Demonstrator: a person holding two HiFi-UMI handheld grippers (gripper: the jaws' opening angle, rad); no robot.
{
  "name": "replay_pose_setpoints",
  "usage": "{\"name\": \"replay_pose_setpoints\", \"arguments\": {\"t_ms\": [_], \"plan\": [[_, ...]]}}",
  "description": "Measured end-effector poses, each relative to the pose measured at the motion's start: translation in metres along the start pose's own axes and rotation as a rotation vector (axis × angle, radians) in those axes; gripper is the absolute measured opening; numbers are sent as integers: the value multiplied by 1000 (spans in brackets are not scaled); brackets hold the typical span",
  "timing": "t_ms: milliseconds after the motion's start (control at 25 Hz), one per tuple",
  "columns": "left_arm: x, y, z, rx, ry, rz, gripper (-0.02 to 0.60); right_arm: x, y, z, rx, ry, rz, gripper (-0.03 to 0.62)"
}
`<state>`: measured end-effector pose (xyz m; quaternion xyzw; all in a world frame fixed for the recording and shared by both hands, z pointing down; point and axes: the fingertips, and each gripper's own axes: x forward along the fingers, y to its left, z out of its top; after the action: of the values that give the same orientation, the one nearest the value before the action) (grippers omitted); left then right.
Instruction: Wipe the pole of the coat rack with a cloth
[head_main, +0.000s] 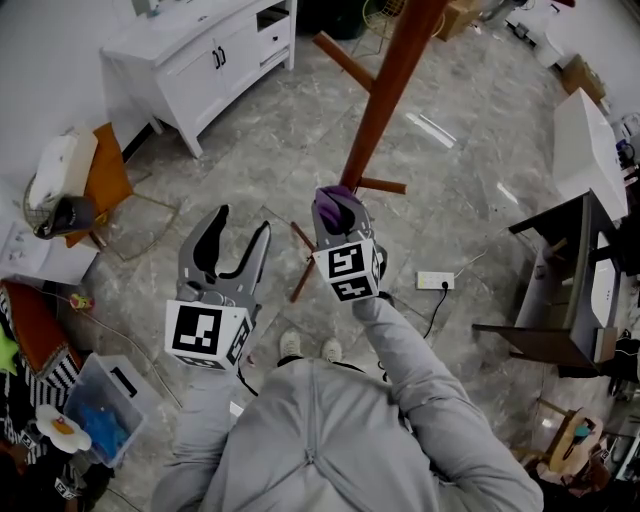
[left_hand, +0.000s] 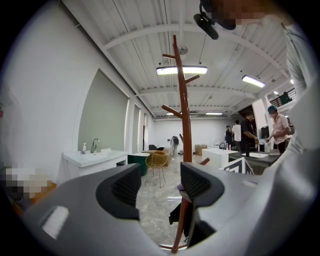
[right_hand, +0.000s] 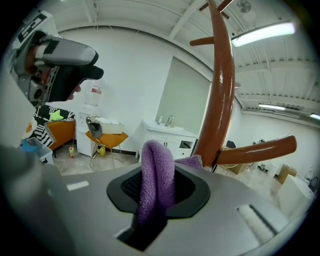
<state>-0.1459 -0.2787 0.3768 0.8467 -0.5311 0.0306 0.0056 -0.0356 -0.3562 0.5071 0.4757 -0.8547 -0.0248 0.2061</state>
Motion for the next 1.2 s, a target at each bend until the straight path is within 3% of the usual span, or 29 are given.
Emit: {"name": "replay_pose_setpoints", "arguments": {"t_ms": [280, 400, 800, 1200], "plan": [[5, -3, 3, 1, -7, -12, 267, -8, 2, 3, 35, -3, 14, 69], [6, -4, 5, 1, -11, -14, 267, -25, -2, 23, 61, -45, 4, 69], [13, -17, 16, 13, -38, -46, 267, -105, -31, 114, 86, -316, -62, 69], [18, -26, 32, 33, -73, -72, 267, -185, -84, 210, -49, -554, -218, 69]]}}
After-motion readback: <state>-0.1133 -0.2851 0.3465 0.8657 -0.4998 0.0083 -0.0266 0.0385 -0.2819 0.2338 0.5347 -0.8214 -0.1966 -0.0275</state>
